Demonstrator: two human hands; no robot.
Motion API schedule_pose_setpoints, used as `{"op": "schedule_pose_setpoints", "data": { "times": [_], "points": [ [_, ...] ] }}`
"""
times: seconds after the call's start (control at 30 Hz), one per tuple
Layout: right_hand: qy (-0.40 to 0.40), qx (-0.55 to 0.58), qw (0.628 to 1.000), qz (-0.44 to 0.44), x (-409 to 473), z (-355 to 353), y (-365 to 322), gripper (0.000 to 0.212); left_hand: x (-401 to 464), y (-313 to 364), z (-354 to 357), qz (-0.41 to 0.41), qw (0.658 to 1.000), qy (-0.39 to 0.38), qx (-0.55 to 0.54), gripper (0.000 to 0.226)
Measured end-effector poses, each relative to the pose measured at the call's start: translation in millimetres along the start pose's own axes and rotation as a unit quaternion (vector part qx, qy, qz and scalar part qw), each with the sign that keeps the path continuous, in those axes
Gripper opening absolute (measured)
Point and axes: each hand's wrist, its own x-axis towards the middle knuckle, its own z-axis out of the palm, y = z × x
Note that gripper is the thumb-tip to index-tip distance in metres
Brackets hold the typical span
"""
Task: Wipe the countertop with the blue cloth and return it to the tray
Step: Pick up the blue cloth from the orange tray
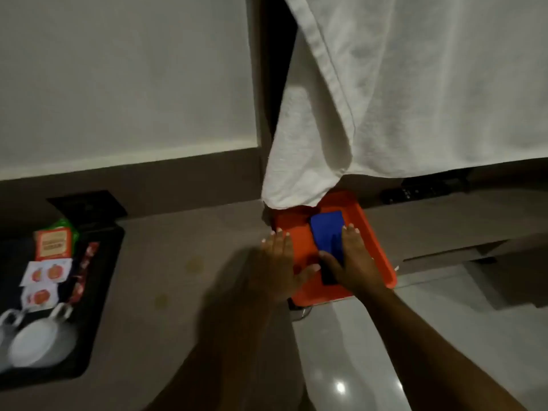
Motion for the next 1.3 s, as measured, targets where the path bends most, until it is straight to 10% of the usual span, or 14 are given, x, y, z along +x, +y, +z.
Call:
{"op": "schedule_pose_setpoints", "data": {
  "times": [0.9,1.3],
  "points": [
    [-0.049,-0.175,0.983,-0.022,69.1,78.4,40.0,0.055,38.0,-8.8,54.7,0.001,0.989,-0.101,0.108,0.115],
    [0.053,0.100,0.993,-0.034,16.3,1.9,-29.2,0.030,-48.1,-36.2,-12.6,-0.035,0.999,-0.010,0.030,0.114]
  ]
}}
